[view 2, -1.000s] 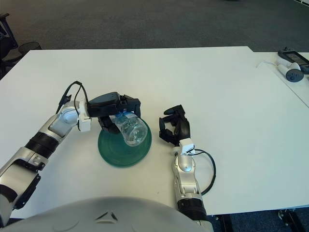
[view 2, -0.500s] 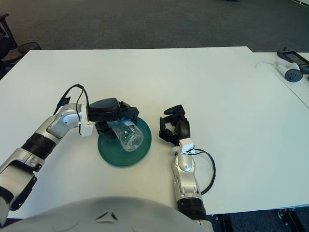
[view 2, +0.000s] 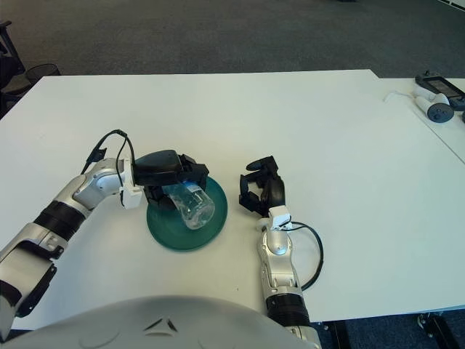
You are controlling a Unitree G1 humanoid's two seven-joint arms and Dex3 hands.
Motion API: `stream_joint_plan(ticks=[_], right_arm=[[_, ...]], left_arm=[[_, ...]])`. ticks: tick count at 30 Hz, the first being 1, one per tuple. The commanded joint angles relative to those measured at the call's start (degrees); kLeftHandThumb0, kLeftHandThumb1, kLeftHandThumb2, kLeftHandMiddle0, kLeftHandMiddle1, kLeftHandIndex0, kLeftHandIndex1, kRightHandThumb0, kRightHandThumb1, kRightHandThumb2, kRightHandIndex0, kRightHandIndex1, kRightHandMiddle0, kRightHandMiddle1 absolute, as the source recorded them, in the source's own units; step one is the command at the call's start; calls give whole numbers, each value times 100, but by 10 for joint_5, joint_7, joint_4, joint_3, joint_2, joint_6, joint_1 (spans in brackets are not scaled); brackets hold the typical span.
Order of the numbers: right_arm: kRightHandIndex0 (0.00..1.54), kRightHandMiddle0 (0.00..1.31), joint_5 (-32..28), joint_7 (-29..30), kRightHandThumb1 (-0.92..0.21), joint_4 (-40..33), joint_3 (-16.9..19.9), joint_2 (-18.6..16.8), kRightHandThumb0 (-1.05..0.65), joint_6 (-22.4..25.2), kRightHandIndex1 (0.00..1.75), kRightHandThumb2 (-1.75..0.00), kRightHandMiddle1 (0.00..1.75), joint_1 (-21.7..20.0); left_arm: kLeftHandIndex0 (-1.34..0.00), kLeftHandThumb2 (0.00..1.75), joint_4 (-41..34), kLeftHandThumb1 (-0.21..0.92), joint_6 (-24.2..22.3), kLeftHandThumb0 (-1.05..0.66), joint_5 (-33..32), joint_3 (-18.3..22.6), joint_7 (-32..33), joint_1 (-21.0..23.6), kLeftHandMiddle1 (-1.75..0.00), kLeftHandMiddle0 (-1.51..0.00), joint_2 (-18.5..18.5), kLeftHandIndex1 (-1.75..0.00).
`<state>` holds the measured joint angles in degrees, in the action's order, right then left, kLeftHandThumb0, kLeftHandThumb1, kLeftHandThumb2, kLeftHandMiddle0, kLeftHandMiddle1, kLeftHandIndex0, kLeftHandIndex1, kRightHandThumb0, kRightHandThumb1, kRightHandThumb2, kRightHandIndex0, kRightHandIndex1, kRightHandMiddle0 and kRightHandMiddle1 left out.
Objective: Put the bottle into the plate.
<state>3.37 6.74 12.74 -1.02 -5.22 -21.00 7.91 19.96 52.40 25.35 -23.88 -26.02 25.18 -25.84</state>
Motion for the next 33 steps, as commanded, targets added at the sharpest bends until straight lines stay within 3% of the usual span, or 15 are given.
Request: stream_joint_plan(ticks=[1,3,4,6,8,9,11,14,17,23,27,29,33], right_arm=[[47,29,-5,-1,-61,66,5,1,-1,36,150,-88,175,35],[47,29,-4,-4,-61,63,4,2,-1,39,150,-88,175,36],[45,30,-4,-4,-62,62,3,2,-1,40,150,-87,175,36],[43,31,-2,-3,-63,57,2,2,-1,44,149,-86,175,38],[42,32,1,-2,-64,51,0,1,0,49,149,-85,175,40],[41,32,1,-1,-65,49,0,1,0,52,149,-83,175,40],[39,33,1,-1,-66,47,-1,1,0,55,148,-82,175,41],[38,32,1,0,-67,40,-2,-1,0,58,148,-80,175,43],[38,31,-1,1,-67,38,-3,-3,0,54,150,-81,175,43],[46,25,-8,-2,-61,42,-1,-5,0,45,156,-92,175,44],[49,24,-12,-5,-58,39,-1,-5,0,46,158,-96,175,46],[50,23,-12,-5,-57,39,-1,-5,0,45,159,-97,175,46],[50,24,-15,-8,-56,40,-1,-5,0,42,160,-99,175,45]], left_arm=[[-62,134,-5,29,-7,-47,-10,6,3,6,-175,-111,-2,-175],[-62,134,-2,30,1,-47,-5,8,10,7,-175,-109,-2,-175],[-54,129,1,34,8,-30,0,9,16,8,-175,-85,-3,-175],[-45,120,11,42,26,-16,14,9,29,13,-175,-61,-5,-175],[-41,115,20,46,48,-10,33,8,45,20,-175,-52,-7,-174],[-40,104,23,52,59,-7,45,9,56,24,-175,-48,-9,-163],[-34,80,29,69,73,-25,65,11,71,30,-175,-24,-12,-167],[-11,56,33,80,89,-64,78,11,73,52,-160,-9,-24,-162],[-4,46,37,88,102,-84,90,10,76,66,-147,-3,-31,-156],[0,41,50,92,114,-98,91,7,88,73,-128,0,-32,-146],[0,25,59,92,118,-98,73,4,83,79,-108,0,-37,-116],[0,17,60,91,122,-99,64,2,76,83,-87,0,-40,-86],[0,12,54,91,124,-101,54,-4,58,90,-62,0,-53,-64]])
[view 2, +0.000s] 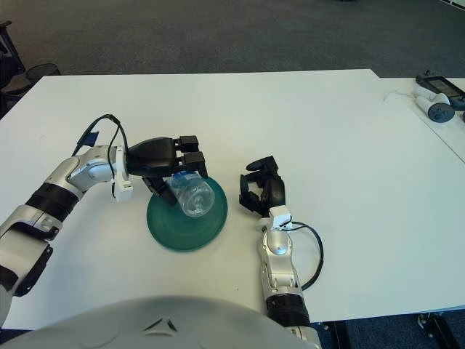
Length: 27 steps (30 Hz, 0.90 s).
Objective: Put the bottle into the plate.
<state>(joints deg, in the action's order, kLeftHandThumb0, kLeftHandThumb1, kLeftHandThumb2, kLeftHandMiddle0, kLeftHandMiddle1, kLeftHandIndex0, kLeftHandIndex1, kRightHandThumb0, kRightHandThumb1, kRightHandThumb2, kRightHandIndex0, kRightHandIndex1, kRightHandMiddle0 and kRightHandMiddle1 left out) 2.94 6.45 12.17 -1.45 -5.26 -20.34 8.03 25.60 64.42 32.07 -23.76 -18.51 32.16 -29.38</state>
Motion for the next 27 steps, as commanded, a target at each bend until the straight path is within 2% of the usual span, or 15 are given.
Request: stream_joint_plan(ticks=[1,7,11,19,27], right_arm=[[50,24,-12,-6,-56,45,3,-4,0,35,160,-98,175,45],[51,23,-16,-13,-57,44,4,-4,0,34,159,-98,175,46],[50,21,-15,-16,-58,42,3,-3,0,35,159,-96,175,47],[47,20,-11,-11,-61,34,2,-5,0,44,160,-92,175,49],[48,23,-8,-5,-59,34,2,-7,0,47,157,-94,175,49]], left_arm=[[0,11,-6,91,3,-102,-16,-6,-24,22,-51,0,-21,-56],[0,12,-33,92,-7,-104,-30,-20,-76,38,-14,0,-46,-24],[0,15,-44,92,-15,-105,-47,-21,-97,40,-3,0,-53,-12],[0,16,-64,92,-39,-105,-70,-21,-133,41,-1,-2,-60,-7],[0,13,-65,92,-43,-103,-89,-17,-152,47,-2,-6,-62,-19]])
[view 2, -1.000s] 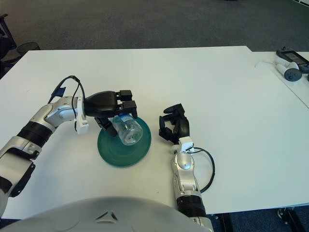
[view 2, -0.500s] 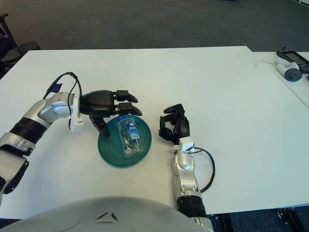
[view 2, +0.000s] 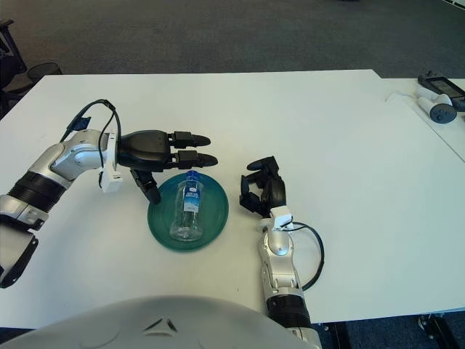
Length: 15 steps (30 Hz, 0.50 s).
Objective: Put the bottle into the plate.
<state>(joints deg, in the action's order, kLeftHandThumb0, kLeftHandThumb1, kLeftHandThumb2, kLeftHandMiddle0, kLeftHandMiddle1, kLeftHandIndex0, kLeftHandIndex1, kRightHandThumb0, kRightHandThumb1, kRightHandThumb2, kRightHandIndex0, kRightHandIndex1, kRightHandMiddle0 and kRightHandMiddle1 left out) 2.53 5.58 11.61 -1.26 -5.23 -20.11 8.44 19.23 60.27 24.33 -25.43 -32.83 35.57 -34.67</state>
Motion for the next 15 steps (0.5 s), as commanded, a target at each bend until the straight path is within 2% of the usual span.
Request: stream_joint_plan(ticks=[1,11,13,15], right_arm=[[48,24,-4,3,-59,41,0,-7,0,44,157,-94,175,44],[51,22,1,6,-57,48,-1,-5,0,50,160,-97,173,41],[51,22,3,6,-57,50,-1,-4,0,50,160,-97,173,40],[50,23,4,7,-57,56,-1,-3,0,46,159,-97,174,39]], left_arm=[[0,12,0,92,0,-102,-14,0,-10,14,-3,-7,-9,-22],[0,9,26,92,-3,-99,-51,18,0,16,-7,-15,0,-61],[0,9,25,92,-17,-98,-66,28,8,8,-7,-16,7,-67],[0,11,17,92,-67,-93,-106,60,35,-18,-8,-17,33,-75]])
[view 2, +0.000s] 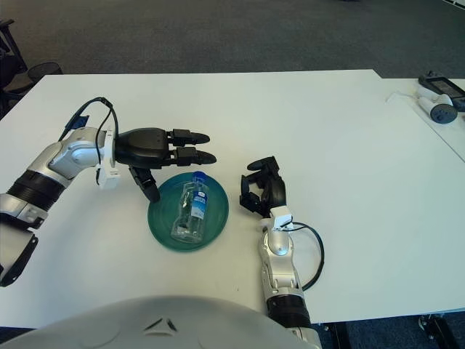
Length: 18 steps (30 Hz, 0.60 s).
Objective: Put the bottle into the plate.
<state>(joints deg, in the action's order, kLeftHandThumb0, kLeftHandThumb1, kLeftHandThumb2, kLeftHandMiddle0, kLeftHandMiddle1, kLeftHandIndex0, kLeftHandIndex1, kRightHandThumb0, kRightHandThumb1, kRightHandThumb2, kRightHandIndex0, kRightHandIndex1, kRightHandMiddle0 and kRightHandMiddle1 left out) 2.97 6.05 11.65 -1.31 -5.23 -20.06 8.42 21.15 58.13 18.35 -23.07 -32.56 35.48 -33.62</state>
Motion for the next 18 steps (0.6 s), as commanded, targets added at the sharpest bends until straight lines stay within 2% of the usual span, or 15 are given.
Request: stream_joint_plan(ticks=[1,3,5,7,11,14,18], right_arm=[[50,23,0,3,-57,59,0,-3,0,43,159,-97,174,38],[50,24,0,4,-57,63,1,-3,0,40,159,-97,174,37],[50,24,-1,4,-57,66,1,-4,0,39,158,-97,174,36],[49,25,-1,4,-58,67,1,-5,0,39,157,-95,174,37],[48,25,-1,5,-60,70,1,-5,-1,37,155,-92,175,37],[48,25,1,7,-60,72,0,-4,-1,33,154,-92,175,40],[48,26,0,5,-61,73,-1,-3,-1,31,151,-90,175,42]], left_arm=[[0,11,-2,92,-69,-92,-69,54,49,-30,-8,-17,39,-76],[0,13,2,92,-101,-86,-116,85,78,-52,-10,-20,71,-83],[0,28,15,92,-125,-82,-171,116,104,-68,-13,-24,108,-90],[0,39,19,92,-143,-78,-207,142,129,-80,-26,-23,138,-97],[0,66,1,92,-179,-71,-220,180,177,-96,-58,-16,176,-110],[0,77,-21,92,-214,-71,-228,199,202,-108,-63,-15,199,-107],[0,83,-42,92,-256,-73,-240,220,224,-120,-63,-15,220,-102]])
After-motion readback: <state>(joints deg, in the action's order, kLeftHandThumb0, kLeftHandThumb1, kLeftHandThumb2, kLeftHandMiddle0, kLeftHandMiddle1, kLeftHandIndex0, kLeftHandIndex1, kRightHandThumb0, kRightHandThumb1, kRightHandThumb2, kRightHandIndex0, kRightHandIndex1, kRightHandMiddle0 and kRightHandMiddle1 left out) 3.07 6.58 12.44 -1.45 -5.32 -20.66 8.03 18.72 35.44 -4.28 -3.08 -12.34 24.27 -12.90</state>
